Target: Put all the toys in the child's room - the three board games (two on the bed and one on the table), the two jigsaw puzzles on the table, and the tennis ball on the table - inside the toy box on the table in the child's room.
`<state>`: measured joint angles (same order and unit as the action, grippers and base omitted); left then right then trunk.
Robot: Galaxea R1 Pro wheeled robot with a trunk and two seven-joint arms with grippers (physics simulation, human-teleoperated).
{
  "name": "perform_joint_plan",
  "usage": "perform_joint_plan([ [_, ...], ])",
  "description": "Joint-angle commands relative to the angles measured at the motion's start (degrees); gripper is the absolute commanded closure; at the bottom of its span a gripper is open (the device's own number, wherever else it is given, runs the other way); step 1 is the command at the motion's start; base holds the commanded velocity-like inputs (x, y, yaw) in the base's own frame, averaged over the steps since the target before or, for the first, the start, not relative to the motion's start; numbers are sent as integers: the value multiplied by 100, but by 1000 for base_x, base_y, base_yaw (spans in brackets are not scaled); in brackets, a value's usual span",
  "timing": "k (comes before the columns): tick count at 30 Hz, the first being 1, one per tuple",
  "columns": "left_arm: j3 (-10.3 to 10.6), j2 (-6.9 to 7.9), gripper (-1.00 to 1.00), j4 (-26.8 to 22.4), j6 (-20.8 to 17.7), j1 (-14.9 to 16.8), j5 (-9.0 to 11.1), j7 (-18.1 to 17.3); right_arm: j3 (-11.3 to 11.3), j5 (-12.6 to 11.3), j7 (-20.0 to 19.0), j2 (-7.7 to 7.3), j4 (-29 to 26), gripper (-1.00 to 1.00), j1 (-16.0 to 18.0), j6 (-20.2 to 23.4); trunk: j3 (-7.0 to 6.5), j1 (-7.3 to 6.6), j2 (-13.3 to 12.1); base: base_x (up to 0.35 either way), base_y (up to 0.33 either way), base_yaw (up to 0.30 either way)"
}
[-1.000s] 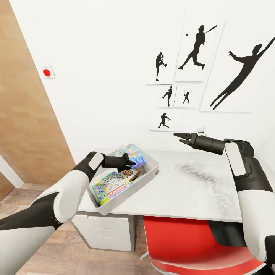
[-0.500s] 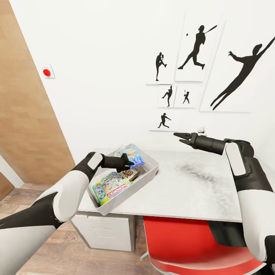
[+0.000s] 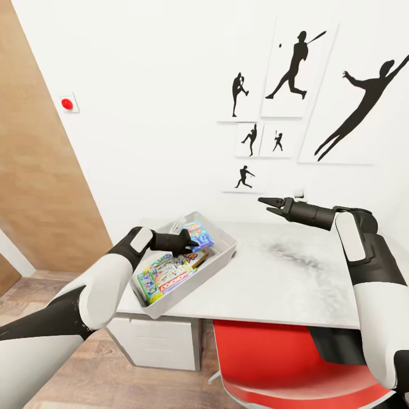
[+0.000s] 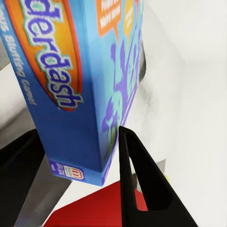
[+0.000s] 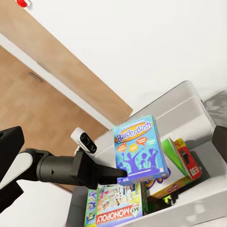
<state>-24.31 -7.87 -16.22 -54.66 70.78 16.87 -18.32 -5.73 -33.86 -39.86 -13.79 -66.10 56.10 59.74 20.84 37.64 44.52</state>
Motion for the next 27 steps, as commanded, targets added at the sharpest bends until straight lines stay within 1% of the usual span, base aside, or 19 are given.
perform_joint_plan([
  [1,-44,-4,100,8,-26,5,-21,-13,-8,29,-39,0,0,-100,6,26,17,1,6,0,0,0],
  [11,-56,-35,100,74,-10,6,-17,4,-11,29,-39,0,0,-100,6,26,110,1,6,0,0,0],
  [27,-68,-39,100,75,-10,10,-17,4,-8,29,-46,-3,-4,-100,-2,26,259,1,6,0,0,-11],
])
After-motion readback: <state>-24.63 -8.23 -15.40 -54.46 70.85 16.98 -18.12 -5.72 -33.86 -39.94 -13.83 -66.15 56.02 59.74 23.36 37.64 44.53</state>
